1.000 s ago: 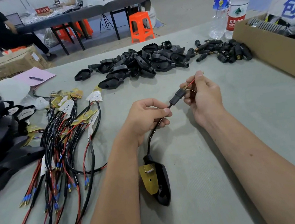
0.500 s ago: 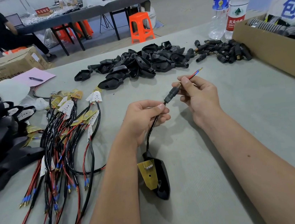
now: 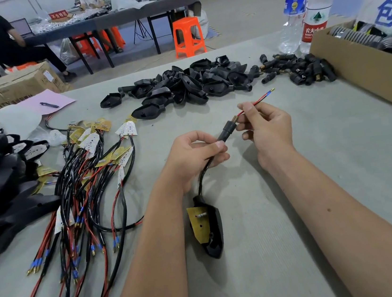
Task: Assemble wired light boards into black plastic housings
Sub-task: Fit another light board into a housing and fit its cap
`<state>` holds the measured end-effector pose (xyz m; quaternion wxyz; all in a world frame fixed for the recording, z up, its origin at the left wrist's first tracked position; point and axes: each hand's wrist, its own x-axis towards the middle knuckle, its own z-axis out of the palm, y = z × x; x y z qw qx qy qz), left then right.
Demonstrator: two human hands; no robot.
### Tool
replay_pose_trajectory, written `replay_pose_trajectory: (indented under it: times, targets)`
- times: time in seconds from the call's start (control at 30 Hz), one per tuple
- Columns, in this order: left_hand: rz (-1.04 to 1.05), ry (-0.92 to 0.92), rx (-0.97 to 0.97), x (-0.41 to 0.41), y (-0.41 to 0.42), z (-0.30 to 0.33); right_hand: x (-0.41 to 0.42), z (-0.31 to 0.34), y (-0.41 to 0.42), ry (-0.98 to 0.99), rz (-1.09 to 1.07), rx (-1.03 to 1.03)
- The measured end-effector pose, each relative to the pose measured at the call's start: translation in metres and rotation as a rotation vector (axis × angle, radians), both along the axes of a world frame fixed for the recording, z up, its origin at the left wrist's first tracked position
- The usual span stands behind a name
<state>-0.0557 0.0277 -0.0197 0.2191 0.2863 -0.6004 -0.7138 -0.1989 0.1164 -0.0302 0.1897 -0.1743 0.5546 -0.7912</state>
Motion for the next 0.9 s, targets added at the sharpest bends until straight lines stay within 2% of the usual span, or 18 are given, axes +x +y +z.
replay_pose_trajectory:
  times: [0.2,0.3,0.47,0.6,0.77,0.9]
  targets:
    - [-0.183,-0.135,-0.086,0.014,-0.009,0.003,-0.002,-0.001,-0.001,-0.028,-0.123,-0.006]
    - [-0.109,-0.131,-0.107,0.014,-0.011,0.002,-0.001,-0.001,-0.002,-0.034,-0.121,0.013]
    - [0.008,-0.117,-0.139,0.011,-0.012,-0.002,-0.001,0.0,0.0,0.001,0.031,0.02]
    - [0.053,-0.124,-0.169,0.01,-0.013,-0.003,-0.001,0.0,0.002,0.01,0.073,0.026]
    - [0.091,-0.113,-0.161,0.009,-0.016,-0.004,-0.001,0.001,0.004,-0.008,0.072,0.019]
    - [0.068,-0.086,-0.136,0.012,-0.016,-0.002,0.0,0.001,0.002,-0.014,-0.022,0.009]
